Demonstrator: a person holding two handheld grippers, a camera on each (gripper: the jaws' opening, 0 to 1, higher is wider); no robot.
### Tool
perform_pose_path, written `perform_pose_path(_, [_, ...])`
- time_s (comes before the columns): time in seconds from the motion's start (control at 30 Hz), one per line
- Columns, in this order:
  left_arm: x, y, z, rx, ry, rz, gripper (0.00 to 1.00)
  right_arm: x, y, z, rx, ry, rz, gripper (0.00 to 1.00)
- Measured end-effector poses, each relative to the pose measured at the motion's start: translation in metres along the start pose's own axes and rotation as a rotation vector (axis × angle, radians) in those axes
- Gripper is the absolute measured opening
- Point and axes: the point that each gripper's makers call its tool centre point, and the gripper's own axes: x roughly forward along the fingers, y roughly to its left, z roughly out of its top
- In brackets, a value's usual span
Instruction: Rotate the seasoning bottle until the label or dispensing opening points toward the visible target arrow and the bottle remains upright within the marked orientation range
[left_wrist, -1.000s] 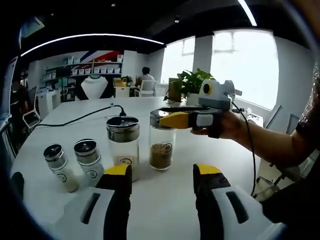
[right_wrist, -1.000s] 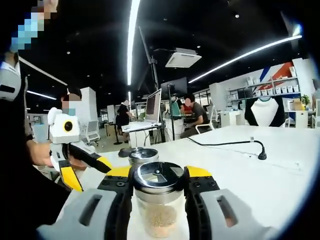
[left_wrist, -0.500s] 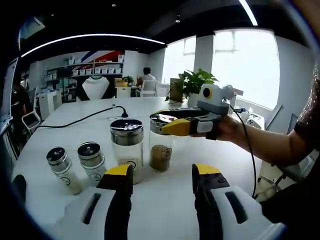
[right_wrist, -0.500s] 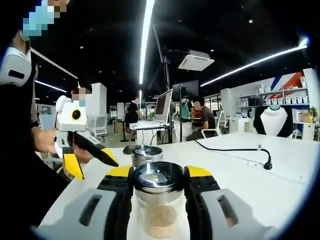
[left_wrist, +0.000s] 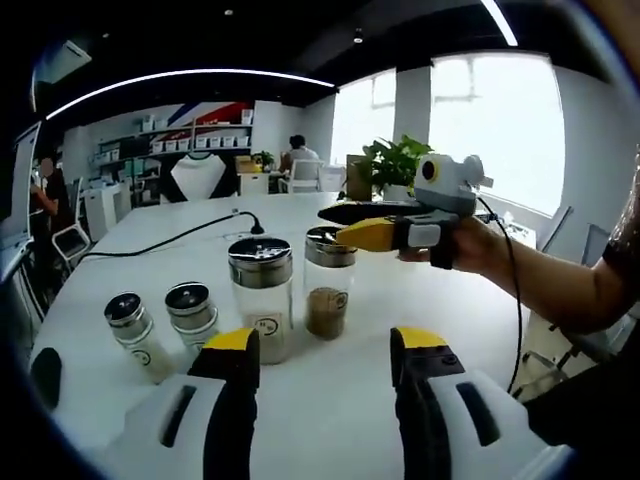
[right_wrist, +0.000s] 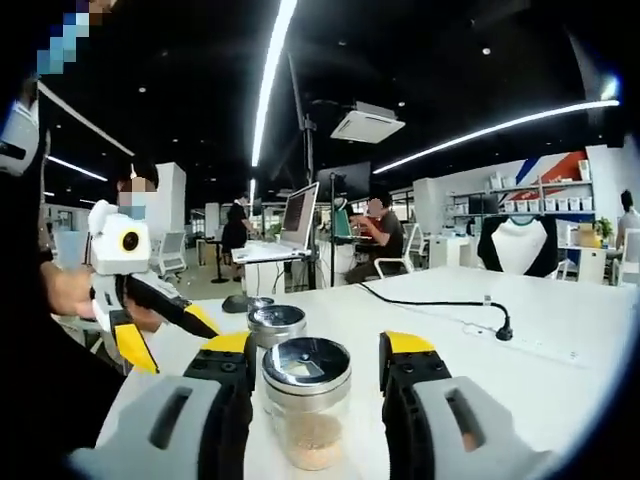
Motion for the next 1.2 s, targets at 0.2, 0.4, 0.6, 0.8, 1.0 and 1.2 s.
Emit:
perform_pose_path(0.2, [-0.015, 0.004, -0.001, 0.020, -0.021, 0.031, 0.62, -0.022, 0.014, 0.002, -0.020, 0.001, -0.152, 0.57])
perform_pose_path(0.4, [-0.038, 0.019, 0.009, 0.066, -0.144, 0.104, 0.74, -0.034, 0.042, -0.001, 0.010, 0.006, -0.344, 0.76])
perform_pose_path(0.6, [-0.073, 0.052, -0.004, -0.003, -0.141, 0.240, 0.72, -0.037, 0.065, -0.009, 0.066, 0.003, -0.537, 1.00])
perform_pose_path(0.8, [-0.096, 0.085, -0.017, 0.016, -0.107, 0.361, 0.73, -0.034, 0.065, -0.014, 0.079, 0.061, -0.623, 1.00])
perform_pose_path(1.0, [-0.109, 0.093, -0.021, -0.020, -0.103, 0.391, 0.78, -0.039, 0.080, -0.015, 0.098, 0.071, -0.636, 1.00])
perform_pose_path(1.2, [-0.117, 0.086, -0.032, -0.058, -0.101, 0.391, 0.84, -0.055, 0.097, -0.029, 0.101, 0.129, -0.652, 0.99])
